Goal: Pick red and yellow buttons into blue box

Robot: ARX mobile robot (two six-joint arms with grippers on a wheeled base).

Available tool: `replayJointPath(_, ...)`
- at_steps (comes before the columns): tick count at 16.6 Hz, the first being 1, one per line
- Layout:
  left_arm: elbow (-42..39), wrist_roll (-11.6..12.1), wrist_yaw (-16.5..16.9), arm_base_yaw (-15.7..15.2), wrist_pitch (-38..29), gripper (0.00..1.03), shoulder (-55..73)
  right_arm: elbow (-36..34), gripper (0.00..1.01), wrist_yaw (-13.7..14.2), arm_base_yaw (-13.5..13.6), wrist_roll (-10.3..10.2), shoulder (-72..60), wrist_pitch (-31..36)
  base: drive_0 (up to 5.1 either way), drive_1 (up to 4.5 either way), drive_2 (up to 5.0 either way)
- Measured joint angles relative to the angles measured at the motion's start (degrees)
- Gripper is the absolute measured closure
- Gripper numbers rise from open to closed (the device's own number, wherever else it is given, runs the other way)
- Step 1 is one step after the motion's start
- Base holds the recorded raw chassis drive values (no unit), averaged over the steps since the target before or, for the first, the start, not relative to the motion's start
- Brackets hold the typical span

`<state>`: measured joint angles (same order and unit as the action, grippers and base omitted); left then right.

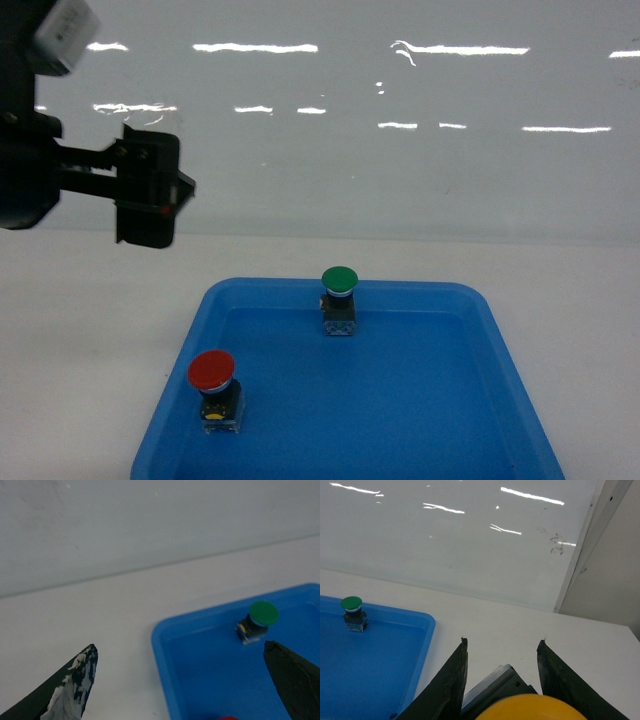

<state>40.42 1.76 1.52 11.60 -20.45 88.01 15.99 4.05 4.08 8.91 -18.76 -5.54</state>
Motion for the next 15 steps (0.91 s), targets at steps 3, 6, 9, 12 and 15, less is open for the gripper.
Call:
replayJointPath(3, 3.9, -1.8, -0.9, 3.4, 8.2, 0.05, 4.4, 0.0, 0.64, 0.0, 0.0, 0.0, 0.0, 0.0, 0.0, 0.00, 0.0)
replayJointPath(6, 7.0, -6.1, -0.2, 5.4, 13.6, 0.05, 7.4, 0.0, 0.64, 0.0, 0.0, 0.0, 0.0, 0.0, 0.0, 0.00, 0.0)
replayJointPath(9, 9.5, -8.3, -5.3, 9.2, 14.8, 0.05, 14.7, 0.0, 0.64, 0.0, 0.0, 0.0, 0.0, 0.0, 0.0, 0.00, 0.0)
replayJointPath(12, 9.4, -9.1, -6.6, 10.5, 14.4, 0.05, 19.7, 0.0, 0.64, 0.0, 0.0, 0.0, 0.0, 0.0, 0.0, 0.00, 0.0)
replayJointPath(15, 7.0, -9.4, -7.5, 10.6, 10.3, 0.05, 25.1, 0.0, 0.64, 0.0, 0.0, 0.0, 0.0, 0.0, 0.0, 0.00, 0.0)
